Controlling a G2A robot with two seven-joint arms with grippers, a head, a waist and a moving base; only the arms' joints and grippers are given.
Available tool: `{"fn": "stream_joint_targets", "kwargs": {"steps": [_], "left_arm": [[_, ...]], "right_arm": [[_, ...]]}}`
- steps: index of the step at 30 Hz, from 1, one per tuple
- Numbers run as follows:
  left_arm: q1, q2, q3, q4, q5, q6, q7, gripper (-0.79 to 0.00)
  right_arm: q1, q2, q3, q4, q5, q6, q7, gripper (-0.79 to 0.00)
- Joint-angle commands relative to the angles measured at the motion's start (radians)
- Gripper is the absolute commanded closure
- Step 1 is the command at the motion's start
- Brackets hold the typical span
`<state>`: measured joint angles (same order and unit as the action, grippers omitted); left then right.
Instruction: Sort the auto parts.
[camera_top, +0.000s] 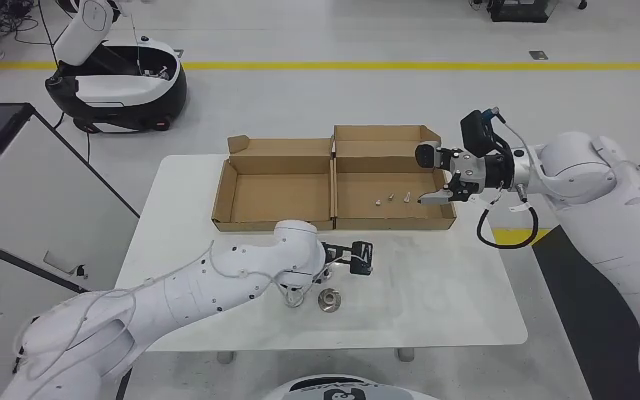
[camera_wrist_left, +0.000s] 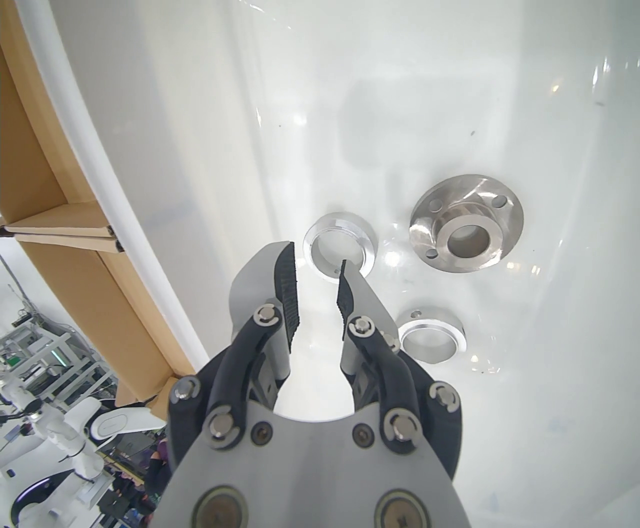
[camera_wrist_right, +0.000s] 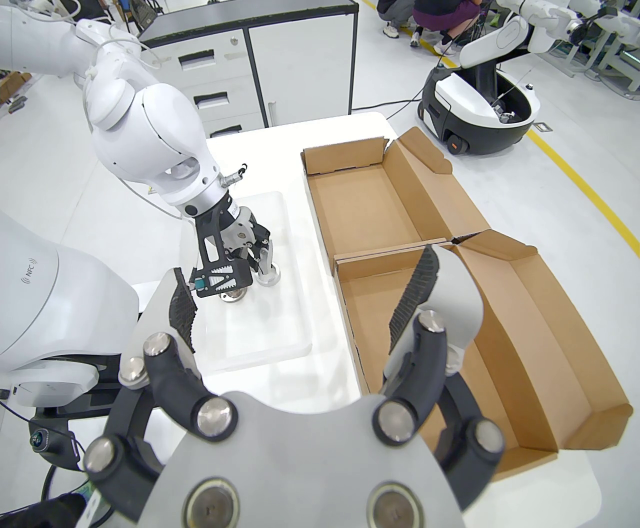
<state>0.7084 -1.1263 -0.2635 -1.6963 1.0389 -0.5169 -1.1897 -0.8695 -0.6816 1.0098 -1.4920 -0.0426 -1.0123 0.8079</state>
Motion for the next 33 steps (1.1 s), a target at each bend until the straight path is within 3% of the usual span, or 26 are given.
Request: {"fn": "stream_joint_targets", "kwargs": {"steps": [1, 7, 12, 20, 24, 33], "left_arm": [[0.002, -0.004, -0.001, 0.01, 0.002, -0.003, -0.001, -0.234], [0.008, -0.018, -0.001, 0.045, 0.008, -0.018, -0.001, -0.175], [0.009, -0.031, 0.002, 0.064, 0.016, -0.031, -0.01, -0.175], [0.015, -0.05, 0.004, 0.084, 0.022, -0.045, -0.021, -0.219], [0.019, -0.058, 0.005, 0.095, 0.023, -0.053, -0.026, -0.277], [0.029, -0.066, -0.006, 0.095, 0.016, -0.064, -0.045, -0.299]], "right_arm": [[0.0, 0.0, 0.0, 0.0, 0.0, 0.0, 0.0, -0.785], [0.0, 0.0, 0.0, 0.0, 0.0, 0.0, 0.0, -0.785], [0.0, 0.0, 0.0, 0.0, 0.0, 0.0, 0.0, -0.785], [0.0, 0.0, 0.0, 0.0, 0.0, 0.0, 0.0, -0.785], [0.0, 0.0, 0.0, 0.0, 0.0, 0.0, 0.0, -0.785], [0.0, 0.0, 0.0, 0.0, 0.0, 0.0, 0.0, -0.785]]}}
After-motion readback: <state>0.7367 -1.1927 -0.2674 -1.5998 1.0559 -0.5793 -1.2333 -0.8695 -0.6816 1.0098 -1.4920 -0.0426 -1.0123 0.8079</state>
